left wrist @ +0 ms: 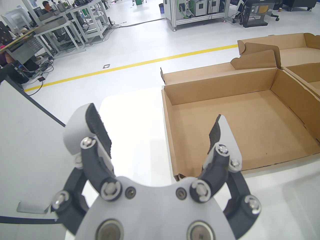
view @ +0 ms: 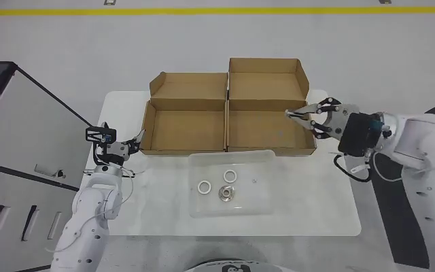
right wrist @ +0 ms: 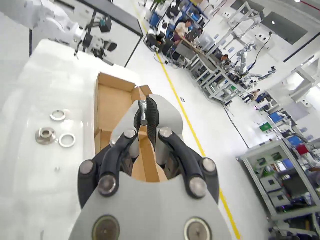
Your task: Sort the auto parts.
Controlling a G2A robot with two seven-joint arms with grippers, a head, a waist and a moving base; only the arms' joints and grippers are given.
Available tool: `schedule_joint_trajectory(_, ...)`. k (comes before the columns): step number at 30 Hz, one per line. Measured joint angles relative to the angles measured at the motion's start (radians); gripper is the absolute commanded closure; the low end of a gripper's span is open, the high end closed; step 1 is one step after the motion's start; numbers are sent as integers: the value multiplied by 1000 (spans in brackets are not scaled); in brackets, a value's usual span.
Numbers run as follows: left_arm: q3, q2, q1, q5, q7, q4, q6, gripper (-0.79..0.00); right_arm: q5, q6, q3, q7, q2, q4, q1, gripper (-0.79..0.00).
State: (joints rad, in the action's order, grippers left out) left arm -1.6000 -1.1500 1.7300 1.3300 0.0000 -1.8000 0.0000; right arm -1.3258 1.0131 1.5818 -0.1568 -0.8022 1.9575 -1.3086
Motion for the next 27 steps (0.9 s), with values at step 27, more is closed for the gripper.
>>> schedule_joint_trajectory(27,0,0,0,0,0,0,0,-785,-597,-1,-861,-352,120,-504,764,0)
